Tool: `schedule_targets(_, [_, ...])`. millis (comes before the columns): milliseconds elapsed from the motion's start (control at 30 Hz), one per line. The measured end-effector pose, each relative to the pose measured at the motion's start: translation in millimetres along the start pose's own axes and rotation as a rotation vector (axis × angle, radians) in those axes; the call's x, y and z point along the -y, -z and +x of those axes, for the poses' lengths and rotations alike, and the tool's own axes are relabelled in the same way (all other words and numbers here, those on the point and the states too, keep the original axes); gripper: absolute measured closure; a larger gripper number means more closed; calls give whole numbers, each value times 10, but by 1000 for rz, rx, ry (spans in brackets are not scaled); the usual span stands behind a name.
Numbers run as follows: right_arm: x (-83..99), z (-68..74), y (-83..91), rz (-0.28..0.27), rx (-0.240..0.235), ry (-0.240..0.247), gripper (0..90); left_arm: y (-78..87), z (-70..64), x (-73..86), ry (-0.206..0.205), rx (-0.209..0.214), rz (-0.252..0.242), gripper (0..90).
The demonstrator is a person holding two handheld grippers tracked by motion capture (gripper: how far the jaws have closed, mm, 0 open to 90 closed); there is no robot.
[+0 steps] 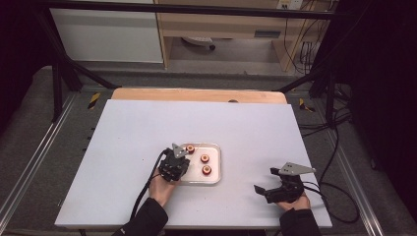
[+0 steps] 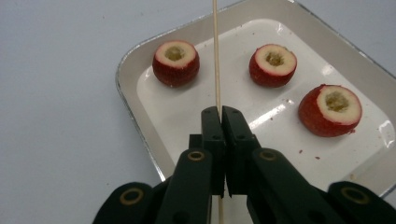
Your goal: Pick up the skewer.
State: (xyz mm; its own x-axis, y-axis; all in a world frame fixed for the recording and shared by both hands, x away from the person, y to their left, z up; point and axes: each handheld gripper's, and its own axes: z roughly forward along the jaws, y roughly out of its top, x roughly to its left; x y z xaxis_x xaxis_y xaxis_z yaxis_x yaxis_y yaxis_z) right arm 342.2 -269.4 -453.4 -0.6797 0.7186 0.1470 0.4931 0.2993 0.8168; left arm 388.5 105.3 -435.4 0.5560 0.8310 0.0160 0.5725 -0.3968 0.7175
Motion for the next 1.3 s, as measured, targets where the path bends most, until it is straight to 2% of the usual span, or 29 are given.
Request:
schedule_targets(167, [-12, 19, -3, -2, 2, 9, 18, 107, 39, -3, -25, 21, -25, 884])
schedule_targets(367, [-47, 55, -11, 5, 5, 33, 18, 209, 88, 2, -58, 71, -35, 885])
schedule_targets(633, [-177, 169, -40, 24, 27, 98, 20, 321, 95, -19, -138, 133, -26, 884])
schedule_targets(667, [-215, 210, -57, 40, 39, 122, 20, 328, 89, -21, -145, 137, -23, 885])
schedule_targets(700, [-215, 210, -57, 40, 39, 122, 20, 333, 85, -24, -155, 142, -18, 885])
schedule_targets(733, [-252, 248, -73, 52, 48, 150, 20, 341, 74, -25, -170, 156, -16, 884])
schedule_targets(833, [-289, 290, -95, 63, 53, 171, 22, 344, 62, -29, -185, 173, -10, 885])
schedule_targets(867, [-331, 341, -123, 79, 63, 212, 22, 346, 49, -31, -193, 179, -8, 885])
schedule_targets(900, [-331, 341, -123, 79, 63, 212, 22, 347, 41, -33, -199, 185, -7, 885])
schedule_targets(933, [-364, 383, -139, 89, 69, 241, 23, 356, 13, -42, -220, 196, -1, 885])
schedule_targets(967, [-364, 383, -139, 89, 69, 241, 23, 356, 13, -42, -220, 196, -1, 885])
schedule_targets(1000, [-398, 433, -153, 94, 69, 275, 25, 369, -20, -57, -239, 211, 4, 884])
schedule_targets(1033, [-398, 433, -153, 94, 69, 275, 25, 369, -20, -57, -239, 211, 4, 885])
schedule_targets(1067, [-430, 484, -163, 105, 76, 311, 26, 384, -59, -77, -259, 222, 8, 884])
schedule_targets(1133, [-444, 509, -168, 111, 77, 326, 26, 387, -79, -88, -267, 229, 11, 884])
schedule_targets(1200, [-481, 573, -185, 125, 87, 375, 28, 392, -125, -113, -283, 241, 19, 885])
schedule_targets(1233, [-481, 573, -185, 125, 87, 375, 28, 389, -152, -126, -291, 247, 23, 885])
schedule_targets(1267, [-503, 616, -199, 136, 89, 406, 31, 388, -185, -144, -304, 252, 28, 885])
schedule_targets(1300, [-503, 616, -199, 136, 89, 406, 31, 386, -206, -156, -310, 256, 30, 885])
